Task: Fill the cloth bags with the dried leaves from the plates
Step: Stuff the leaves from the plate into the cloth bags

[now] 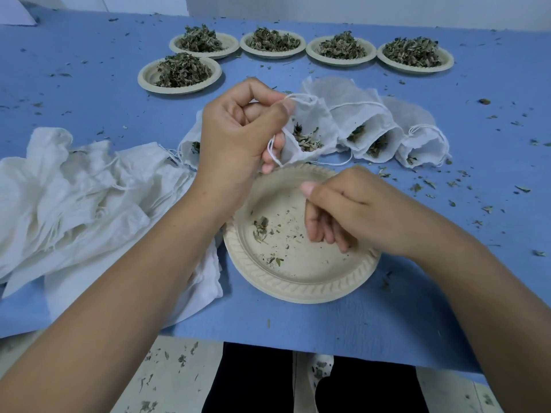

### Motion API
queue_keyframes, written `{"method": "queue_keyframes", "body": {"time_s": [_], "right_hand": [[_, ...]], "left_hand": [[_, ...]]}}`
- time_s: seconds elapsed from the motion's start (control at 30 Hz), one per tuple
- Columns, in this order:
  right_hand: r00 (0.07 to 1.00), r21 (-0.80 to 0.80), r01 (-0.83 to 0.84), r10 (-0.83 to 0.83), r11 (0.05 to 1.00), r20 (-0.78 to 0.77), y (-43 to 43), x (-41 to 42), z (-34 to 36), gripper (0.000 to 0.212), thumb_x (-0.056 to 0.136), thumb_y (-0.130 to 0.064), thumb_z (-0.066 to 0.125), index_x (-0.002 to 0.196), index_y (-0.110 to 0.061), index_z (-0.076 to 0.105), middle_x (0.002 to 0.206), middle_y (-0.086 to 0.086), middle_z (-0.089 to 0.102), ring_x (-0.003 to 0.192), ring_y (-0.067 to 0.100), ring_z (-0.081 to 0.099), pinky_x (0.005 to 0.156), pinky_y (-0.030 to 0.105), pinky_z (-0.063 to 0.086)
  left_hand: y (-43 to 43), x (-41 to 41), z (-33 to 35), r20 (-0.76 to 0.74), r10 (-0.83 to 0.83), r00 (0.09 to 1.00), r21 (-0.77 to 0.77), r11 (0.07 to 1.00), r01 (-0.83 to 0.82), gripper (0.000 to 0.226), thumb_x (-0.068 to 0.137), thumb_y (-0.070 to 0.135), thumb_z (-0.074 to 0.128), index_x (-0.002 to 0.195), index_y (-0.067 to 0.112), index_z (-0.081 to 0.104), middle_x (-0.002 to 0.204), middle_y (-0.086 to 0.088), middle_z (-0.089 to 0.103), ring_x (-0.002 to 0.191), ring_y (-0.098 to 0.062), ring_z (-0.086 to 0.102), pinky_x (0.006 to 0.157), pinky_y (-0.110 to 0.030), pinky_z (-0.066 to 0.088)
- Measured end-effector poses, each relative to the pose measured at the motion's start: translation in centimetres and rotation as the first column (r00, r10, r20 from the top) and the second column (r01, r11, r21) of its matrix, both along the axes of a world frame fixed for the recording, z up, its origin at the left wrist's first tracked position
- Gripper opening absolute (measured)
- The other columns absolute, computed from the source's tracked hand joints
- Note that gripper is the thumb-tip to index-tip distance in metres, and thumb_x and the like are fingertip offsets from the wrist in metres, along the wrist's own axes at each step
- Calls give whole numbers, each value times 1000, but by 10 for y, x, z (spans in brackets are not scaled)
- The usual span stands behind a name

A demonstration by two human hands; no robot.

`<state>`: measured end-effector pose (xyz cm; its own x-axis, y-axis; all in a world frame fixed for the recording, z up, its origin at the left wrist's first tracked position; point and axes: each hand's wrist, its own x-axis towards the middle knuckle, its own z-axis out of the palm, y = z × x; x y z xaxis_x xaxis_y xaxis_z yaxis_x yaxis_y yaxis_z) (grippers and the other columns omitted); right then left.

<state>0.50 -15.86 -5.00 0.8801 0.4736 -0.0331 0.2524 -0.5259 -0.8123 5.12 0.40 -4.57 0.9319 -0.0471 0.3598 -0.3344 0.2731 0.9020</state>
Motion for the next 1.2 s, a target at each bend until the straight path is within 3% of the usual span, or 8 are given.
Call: {"method": "queue_keyframes", "body": {"time_s": [0.13,0.23,0.43,0.73,0.9,1.0,1.1,1.2], "right_hand": [[984,148,-105,125,983,-128,8,-4,2,25,96,-17,52,88,0,69,87,7,72,81,21,71,88,37,55],[998,255,-42,53,966,-39,9,-4,6,6,87,-1,65,92,1,66,96,17,68,90,34,66,90,51,51],[980,-10,-199,198,980,-31,23,-8,-1,50,70,-8,82,116,-16,64,118,-2,56,102,3,57,95,18,46],[939,-53,-317,321,947,126,29,-10,-5,11,74,5,76,82,-2,76,86,4,70,73,11,64,75,20,50],[918,-41,-313,314,949,244,28,-11,-6,10,75,6,73,75,-3,77,78,3,72,70,14,66,72,25,50],[947,185,-279,237,942,218,26,-14,-2,12,73,9,75,76,-3,75,79,6,72,72,16,66,75,28,53],[962,541,-165,14,825,272,26,-12,4,25,72,12,73,90,-5,69,81,11,69,77,21,67,77,27,53],[843,646,-24,-332,763,423,16,-6,4,32,74,10,72,98,-8,63,87,7,66,78,12,64,76,23,51]], "left_hand": [[-1,0,-1,5,-15,1000,5,1000,15,17,86,6,63,72,14,56,42,6,51,29,-5,35,34,-14,28],[0,0,-1,11,-17,1000,7,1000,17,17,87,6,62,72,13,56,43,6,51,28,-6,34,34,-14,28],[-1,0,0,15,-4,1000,10,1000,4,17,86,5,63,72,13,56,42,7,52,29,-4,35,33,-14,28],[0,-1,0,12,-5,1000,32,999,5,16,87,6,62,73,14,57,43,7,52,30,-4,35,34,-14,28],[0,-1,0,6,2,1000,25,1000,-2,17,86,6,62,72,14,57,43,7,51,30,-5,36,34,-14,28],[0,-2,0,11,1,1000,40,999,-2,19,87,4,63,72,14,57,43,7,52,30,-4,37,34,-14,29],[-2,-2,-2,33,10,999,95,995,-13,22,89,2,63,72,15,57,43,10,54,31,-3,38,35,-16,31],[-3,-3,-2,27,-26,999,84,996,23,21,90,-2,60,73,11,56,43,10,53,30,-2,38,34,-14,31]]}}
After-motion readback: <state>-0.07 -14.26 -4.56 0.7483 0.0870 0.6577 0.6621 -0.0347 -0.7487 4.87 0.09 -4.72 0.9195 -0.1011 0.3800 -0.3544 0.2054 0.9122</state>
